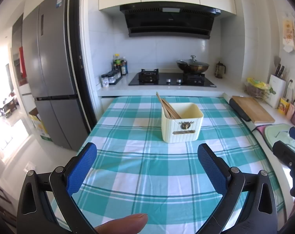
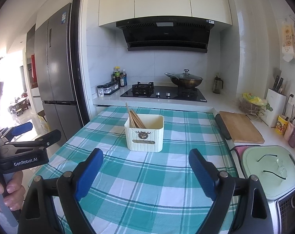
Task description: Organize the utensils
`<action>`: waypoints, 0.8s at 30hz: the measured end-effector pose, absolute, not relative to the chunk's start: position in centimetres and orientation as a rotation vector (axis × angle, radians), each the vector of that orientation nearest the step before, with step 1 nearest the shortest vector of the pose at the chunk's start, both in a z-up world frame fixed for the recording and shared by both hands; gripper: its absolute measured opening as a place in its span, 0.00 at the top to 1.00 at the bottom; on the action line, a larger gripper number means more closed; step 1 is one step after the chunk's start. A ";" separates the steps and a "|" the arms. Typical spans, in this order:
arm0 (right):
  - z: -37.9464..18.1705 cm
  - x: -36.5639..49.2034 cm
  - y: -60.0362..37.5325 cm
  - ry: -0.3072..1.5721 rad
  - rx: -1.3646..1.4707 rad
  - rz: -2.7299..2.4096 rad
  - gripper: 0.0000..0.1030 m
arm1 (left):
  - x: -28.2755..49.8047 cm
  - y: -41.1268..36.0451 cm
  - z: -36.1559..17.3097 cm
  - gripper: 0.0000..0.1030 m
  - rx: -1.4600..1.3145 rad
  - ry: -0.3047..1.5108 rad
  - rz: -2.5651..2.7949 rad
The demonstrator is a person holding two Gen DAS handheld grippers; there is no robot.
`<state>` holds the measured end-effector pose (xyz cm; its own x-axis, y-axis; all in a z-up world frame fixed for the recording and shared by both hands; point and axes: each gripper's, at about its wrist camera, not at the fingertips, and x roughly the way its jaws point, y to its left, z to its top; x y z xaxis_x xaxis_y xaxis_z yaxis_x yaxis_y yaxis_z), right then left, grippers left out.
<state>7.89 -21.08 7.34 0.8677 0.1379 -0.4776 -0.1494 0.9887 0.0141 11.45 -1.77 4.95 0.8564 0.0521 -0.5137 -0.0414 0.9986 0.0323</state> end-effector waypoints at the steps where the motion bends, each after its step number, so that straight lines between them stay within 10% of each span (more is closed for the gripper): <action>1: 7.3 8.0 -21.1 0.499 -0.023 0.148 0.12 | 11.5 -1.8 4.9 0.00 0.020 0.540 0.049; 24: 7.1 8.3 -21.1 0.505 -0.023 0.130 0.12 | 11.7 -2.4 4.4 0.00 0.029 0.553 0.030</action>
<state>8.26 -21.09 7.08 0.8669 0.1189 -0.4840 -0.1301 0.9914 0.0106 11.68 -2.38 4.41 0.8507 0.0367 -0.5244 -0.0209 0.9991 0.0360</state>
